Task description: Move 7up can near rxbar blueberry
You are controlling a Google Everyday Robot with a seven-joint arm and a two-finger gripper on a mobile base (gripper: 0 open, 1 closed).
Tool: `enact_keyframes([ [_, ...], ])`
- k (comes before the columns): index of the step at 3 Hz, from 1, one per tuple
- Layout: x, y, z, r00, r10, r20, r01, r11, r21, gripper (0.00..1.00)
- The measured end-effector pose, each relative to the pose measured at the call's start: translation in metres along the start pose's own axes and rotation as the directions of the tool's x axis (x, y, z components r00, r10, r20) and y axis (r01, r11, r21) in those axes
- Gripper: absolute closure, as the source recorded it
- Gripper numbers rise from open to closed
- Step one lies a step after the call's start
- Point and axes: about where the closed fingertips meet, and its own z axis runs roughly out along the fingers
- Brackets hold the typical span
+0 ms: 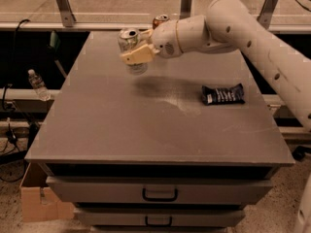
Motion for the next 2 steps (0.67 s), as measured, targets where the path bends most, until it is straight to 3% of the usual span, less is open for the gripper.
enact_keyframes([
  [1,0.023,-0.023,-0.064,0.999,0.036,-0.022,-0.033,0.9887,0.146,1.00],
  [2,0.069,-0.040,-0.143,0.996,0.092,0.002,-0.088,0.9474,0.308,1.00],
])
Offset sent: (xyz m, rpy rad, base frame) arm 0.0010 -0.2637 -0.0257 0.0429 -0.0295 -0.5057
